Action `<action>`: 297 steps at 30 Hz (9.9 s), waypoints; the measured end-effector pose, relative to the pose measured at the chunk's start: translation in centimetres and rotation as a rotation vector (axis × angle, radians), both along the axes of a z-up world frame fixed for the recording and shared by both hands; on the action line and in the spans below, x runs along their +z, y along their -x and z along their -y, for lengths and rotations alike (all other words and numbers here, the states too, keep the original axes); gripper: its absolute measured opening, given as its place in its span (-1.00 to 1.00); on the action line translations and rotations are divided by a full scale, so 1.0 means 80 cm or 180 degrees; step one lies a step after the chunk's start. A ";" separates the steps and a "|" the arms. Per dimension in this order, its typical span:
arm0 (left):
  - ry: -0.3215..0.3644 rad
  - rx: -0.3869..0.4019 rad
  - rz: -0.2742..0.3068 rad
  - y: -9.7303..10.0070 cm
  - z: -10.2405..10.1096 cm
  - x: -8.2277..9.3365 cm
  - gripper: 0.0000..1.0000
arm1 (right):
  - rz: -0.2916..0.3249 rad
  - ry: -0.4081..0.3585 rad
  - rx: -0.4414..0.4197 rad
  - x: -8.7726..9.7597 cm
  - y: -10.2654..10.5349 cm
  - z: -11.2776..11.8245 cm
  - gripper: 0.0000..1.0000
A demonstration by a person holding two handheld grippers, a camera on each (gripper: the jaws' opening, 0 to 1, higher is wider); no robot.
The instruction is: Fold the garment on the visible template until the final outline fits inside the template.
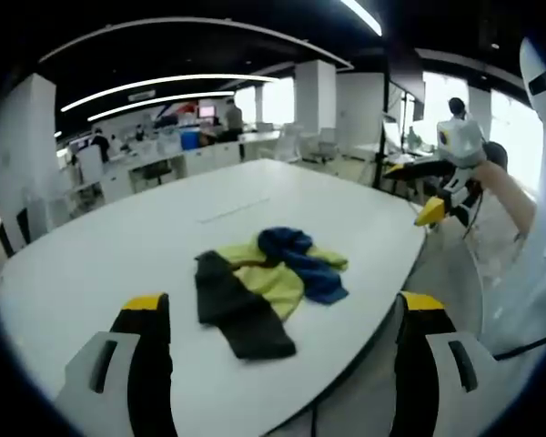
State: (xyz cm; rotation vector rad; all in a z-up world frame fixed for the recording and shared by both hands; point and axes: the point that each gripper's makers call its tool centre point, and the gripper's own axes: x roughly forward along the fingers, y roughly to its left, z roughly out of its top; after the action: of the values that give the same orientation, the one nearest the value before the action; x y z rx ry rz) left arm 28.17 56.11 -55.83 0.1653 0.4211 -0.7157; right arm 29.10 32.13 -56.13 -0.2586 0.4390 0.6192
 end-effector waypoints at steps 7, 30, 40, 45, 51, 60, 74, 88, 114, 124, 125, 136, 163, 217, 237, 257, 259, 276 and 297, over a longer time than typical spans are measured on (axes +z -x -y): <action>-0.0023 0.0018 -0.0008 0.001 -0.002 0.000 1.00 | -0.0013 0.0009 0.0005 -0.002 -0.001 0.001 1.00; -0.0212 0.0004 0.0014 0.000 -0.010 0.001 1.00 | 0.0005 0.0060 0.0139 -0.007 -0.006 -0.006 0.99; -0.0184 0.0001 -0.0001 0.000 -0.009 0.001 1.00 | 0.0010 0.0092 0.0177 -0.003 -0.008 -0.007 0.99; -0.0199 0.0016 -0.0008 -0.002 -0.010 -0.001 1.00 | 0.0014 0.0117 0.0199 -0.002 -0.008 -0.008 0.99; -0.0215 0.0007 -0.0003 -0.001 -0.011 0.000 1.00 | 0.0019 0.0121 0.0193 0.000 -0.008 -0.008 0.99; -0.0211 -0.0013 -0.0005 -0.008 -0.008 -0.002 0.99 | 0.0012 0.0152 0.0288 -0.006 -0.009 -0.015 0.99; -0.0259 -0.0099 -0.0060 -0.019 -0.003 -0.012 0.94 | -0.0029 0.0188 0.0429 -0.016 -0.013 -0.027 0.93; -0.0379 -0.0197 -0.0049 -0.032 0.000 -0.016 0.84 | -0.0059 0.0192 0.0482 -0.020 -0.021 -0.032 0.74; -0.0406 -0.0332 0.0028 -0.063 0.007 -0.024 0.54 | -0.0141 0.0320 0.0648 -0.037 -0.043 -0.048 0.40; -0.0426 -0.0327 -0.0072 -0.068 0.008 -0.041 0.43 | -0.0036 0.0459 0.0695 -0.044 -0.064 -0.050 0.37; -0.0420 -0.0324 -0.0080 -0.067 0.008 -0.042 0.44 | -0.0037 0.0480 0.0710 -0.045 -0.065 -0.050 0.37; -0.0368 -0.0301 -0.0159 -0.062 0.011 -0.051 0.43 | -0.0075 0.0476 0.0900 -0.060 -0.084 -0.067 0.34; -0.0307 -0.0217 -0.0247 -0.062 0.006 -0.063 0.41 | -0.0217 0.1039 0.1415 -0.110 -0.128 -0.087 -0.03; -0.0295 -0.0042 -0.0395 -0.066 -0.025 -0.088 0.38 | -0.0545 0.1952 0.2676 -0.215 -0.210 -0.147 -0.54; -0.0311 -0.0103 -0.0451 -0.070 -0.018 -0.091 0.36 | -0.0497 0.2315 0.2521 -0.224 -0.241 -0.100 -0.69; -0.0536 -0.0186 -0.0417 -0.081 -0.017 -0.094 0.35 | -0.0434 0.1704 0.2019 -0.194 -0.242 -0.093 -0.93; -0.0559 -0.0208 -0.0393 -0.083 -0.015 -0.093 0.35 | -0.0376 0.1614 0.1951 -0.186 -0.241 -0.093 -0.93; -0.0699 -0.0256 -0.0202 -0.117 0.011 -0.102 0.26 | -0.0052 0.1405 0.1764 -0.129 -0.234 -0.086 -0.93; -0.0962 -0.0220 0.0155 -0.188 0.026 -0.123 -0.36 | 0.0179 0.1335 0.1695 -0.084 -0.230 -0.075 -0.93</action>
State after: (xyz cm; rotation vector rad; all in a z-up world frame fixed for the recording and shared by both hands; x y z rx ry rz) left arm 43.18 54.05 -65.71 0.4831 0.4774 -0.7117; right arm 47.48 38.14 -62.85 -0.8073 0.4450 1.0352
